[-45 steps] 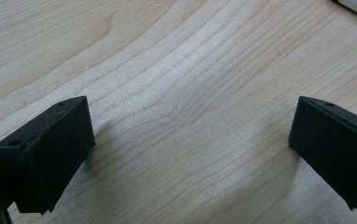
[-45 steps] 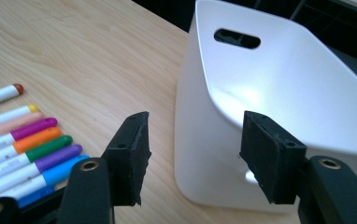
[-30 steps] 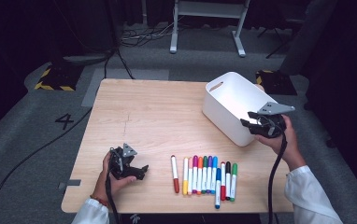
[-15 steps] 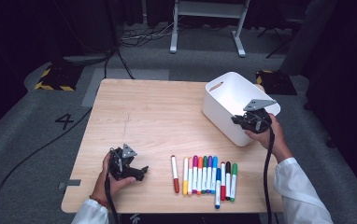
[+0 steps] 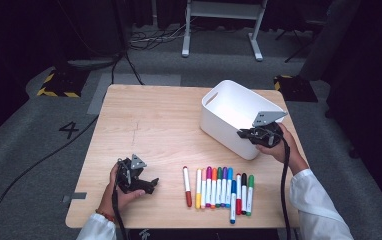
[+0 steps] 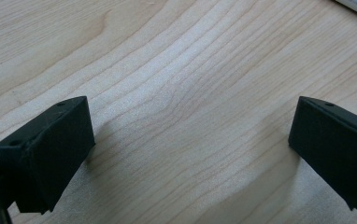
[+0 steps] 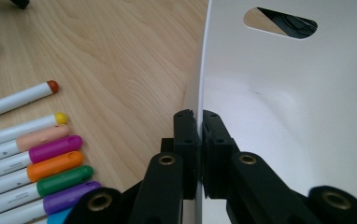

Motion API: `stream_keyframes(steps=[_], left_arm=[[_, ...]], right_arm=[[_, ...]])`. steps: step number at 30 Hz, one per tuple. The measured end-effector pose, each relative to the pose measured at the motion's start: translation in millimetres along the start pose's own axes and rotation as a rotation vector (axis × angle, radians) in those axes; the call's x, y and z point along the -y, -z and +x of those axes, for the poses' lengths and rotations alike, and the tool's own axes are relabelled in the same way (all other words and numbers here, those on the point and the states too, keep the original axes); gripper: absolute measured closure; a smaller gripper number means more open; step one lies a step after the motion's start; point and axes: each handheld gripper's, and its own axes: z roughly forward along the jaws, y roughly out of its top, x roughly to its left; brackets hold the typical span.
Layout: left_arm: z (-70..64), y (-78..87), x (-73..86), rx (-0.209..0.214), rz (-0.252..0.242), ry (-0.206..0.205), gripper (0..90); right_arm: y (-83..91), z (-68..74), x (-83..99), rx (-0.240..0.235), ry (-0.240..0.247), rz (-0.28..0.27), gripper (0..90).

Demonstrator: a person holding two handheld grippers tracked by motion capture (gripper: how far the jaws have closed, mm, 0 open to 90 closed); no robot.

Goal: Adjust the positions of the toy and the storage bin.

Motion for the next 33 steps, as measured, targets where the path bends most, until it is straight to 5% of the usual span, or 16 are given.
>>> stream_keyframes(steps=[5, 10, 11, 16, 21, 22, 24, 26, 31, 33], left_arm=[[-0.3, 0.1, 0.2, 0.002, 0.0, 0.003, 0.4], [-0.3, 0.1, 0.2, 0.003, 0.0, 0.003, 0.4], [-0.3, 0.1, 0.2, 0.002, 0.0, 0.003, 0.4], [-0.3, 0.1, 0.2, 0.003, 0.0, 0.003, 0.4], [-0.3, 0.1, 0.2, 0.002, 0.0, 0.003, 0.4], [-0.3, 0.1, 0.2, 0.003, 0.0, 0.003, 0.4], [-0.3, 0.1, 0.2, 0.003, 0.0, 0.003, 0.4], [-0.3, 0.1, 0.2, 0.003, 0.0, 0.003, 0.4], [-0.3, 0.1, 0.2, 0.003, 0.0, 0.003, 0.4], [-0.3, 0.1, 0.2, 0.003, 0.0, 0.003, 0.4]], right_arm=[[1.6, 5.0, 0.2, -0.023, 0.016, -0.014, 84.4], [16.7, 5.4, 1.3, 0.01, -0.042, -0.11, 61.4], [22.9, 4.3, 2.8, 0.054, -0.062, -0.122, 53.9], [35.4, -0.1, 8.5, 0.165, -0.093, -0.13, 44.9], [50.1, -8.3, 17.1, 0.28, -0.17, -0.159, 39.5], [52.1, -13.4, 21.8, 0.34, -0.197, -0.121, 37.5], [52.7, -16.2, 24.8, 0.365, -0.209, -0.105, 36.5], [55.0, -25.0, 35.2, 0.401, -0.28, -0.078, 35.3], [52.6, -32.6, 47.3, 0.421, -0.346, -0.041, 36.3], [53.3, -36.3, 52.0, 0.386, -0.419, -0.071, 38.3]])
